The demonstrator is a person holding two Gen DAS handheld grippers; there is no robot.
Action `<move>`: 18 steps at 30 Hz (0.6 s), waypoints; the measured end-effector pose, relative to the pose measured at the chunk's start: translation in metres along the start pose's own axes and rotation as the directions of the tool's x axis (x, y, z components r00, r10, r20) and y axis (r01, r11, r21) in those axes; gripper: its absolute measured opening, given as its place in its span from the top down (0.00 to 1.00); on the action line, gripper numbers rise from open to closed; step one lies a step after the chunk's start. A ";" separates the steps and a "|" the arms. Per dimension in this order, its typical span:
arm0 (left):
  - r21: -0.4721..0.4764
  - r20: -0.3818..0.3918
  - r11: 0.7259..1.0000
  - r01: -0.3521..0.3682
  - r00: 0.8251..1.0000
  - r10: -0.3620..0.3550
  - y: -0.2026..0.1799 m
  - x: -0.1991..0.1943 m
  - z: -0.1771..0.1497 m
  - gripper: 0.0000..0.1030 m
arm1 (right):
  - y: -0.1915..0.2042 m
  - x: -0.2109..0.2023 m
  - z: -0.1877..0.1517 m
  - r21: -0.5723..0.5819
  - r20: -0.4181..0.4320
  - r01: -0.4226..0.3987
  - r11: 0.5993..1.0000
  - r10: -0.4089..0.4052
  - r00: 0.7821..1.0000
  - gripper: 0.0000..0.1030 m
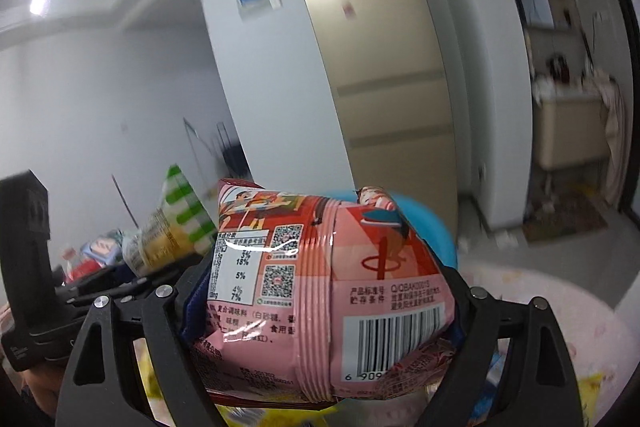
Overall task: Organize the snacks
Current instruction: 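Carry both bags over the blue basin and open both tools to drop them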
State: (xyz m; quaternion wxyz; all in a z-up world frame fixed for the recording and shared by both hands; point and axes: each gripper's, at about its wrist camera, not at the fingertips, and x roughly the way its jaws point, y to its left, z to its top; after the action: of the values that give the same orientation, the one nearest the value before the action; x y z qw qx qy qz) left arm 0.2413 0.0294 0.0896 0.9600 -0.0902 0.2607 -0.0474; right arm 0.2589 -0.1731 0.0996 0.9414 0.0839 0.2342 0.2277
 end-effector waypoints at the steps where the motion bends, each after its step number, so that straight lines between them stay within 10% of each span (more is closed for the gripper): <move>1: 0.005 -0.019 1.000 0.003 1.000 -0.003 -0.002 0.007 -0.003 0.25 | -0.006 0.006 -0.004 0.023 -0.032 -0.016 1.000 0.016 0.999 0.16; 13: 0.000 -0.082 1.000 -0.014 0.997 0.014 -0.005 0.020 -0.015 0.23 | -0.009 0.013 -0.010 0.005 -0.082 0.039 0.999 -0.038 0.996 0.13; 18: -0.004 -0.003 0.999 -0.048 0.999 0.048 0.000 0.003 -0.009 0.00 | 0.005 -0.001 -0.003 -0.073 -0.021 0.072 0.995 -0.074 0.997 0.00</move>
State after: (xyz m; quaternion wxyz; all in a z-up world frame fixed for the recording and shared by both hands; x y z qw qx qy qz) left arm 0.2398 0.0275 0.0807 0.9603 -0.0860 0.2642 -0.0240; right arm 0.2545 -0.1693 0.0991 0.9487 0.0387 0.2397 0.2023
